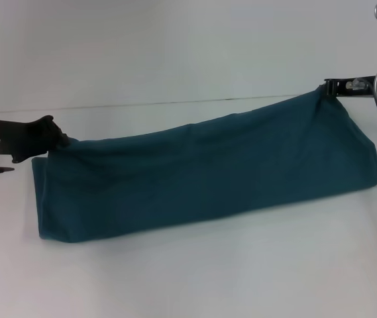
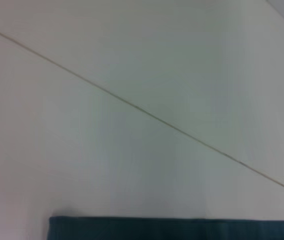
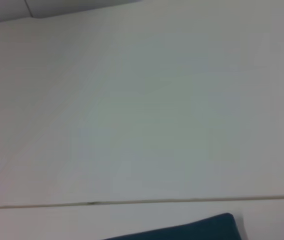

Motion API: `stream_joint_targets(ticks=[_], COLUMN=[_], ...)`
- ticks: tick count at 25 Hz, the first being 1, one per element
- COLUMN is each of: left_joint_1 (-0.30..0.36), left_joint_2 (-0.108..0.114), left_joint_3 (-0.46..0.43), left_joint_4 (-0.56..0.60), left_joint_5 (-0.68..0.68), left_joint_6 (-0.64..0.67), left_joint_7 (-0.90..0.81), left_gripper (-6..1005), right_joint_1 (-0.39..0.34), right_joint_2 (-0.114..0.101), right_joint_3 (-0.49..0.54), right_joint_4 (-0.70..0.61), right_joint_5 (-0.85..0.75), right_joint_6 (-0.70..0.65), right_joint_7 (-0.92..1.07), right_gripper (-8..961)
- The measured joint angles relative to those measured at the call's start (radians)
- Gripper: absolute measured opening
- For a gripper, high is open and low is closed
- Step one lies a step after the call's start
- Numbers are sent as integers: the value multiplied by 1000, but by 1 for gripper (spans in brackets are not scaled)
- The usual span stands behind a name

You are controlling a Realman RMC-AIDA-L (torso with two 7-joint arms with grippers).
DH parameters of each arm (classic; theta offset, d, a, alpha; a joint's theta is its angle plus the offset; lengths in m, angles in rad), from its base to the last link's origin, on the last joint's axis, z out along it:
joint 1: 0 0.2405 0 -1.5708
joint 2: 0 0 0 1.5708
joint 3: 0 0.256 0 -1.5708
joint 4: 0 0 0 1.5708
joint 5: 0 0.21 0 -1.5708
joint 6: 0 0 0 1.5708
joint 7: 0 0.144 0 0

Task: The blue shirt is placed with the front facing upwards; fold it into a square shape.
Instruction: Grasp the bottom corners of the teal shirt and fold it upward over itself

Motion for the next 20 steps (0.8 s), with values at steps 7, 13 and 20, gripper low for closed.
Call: stream_joint_targets(ticks=[7,13,20], left_joint_1=[5,14,38], left_joint_2=[0,-3,-1], left_joint_3=[0,0,0], left_joint_4=[0,1,15], left_joint_5=[-3,-34,-98], left_joint_6=[-6,-24,-30], left_joint_7=[0,5,10], left_gripper=[134,135,138], right_joint_1=[8,7,9], right_joint_2=[2,3,-9], right_joint_3=[-1,-1,2], right_joint_4=[5,12,9], right_joint_5=[-34,-36,-71], right_joint_6=[15,16,19], right_joint_7=[8,8,6], right_gripper=[136,157,183])
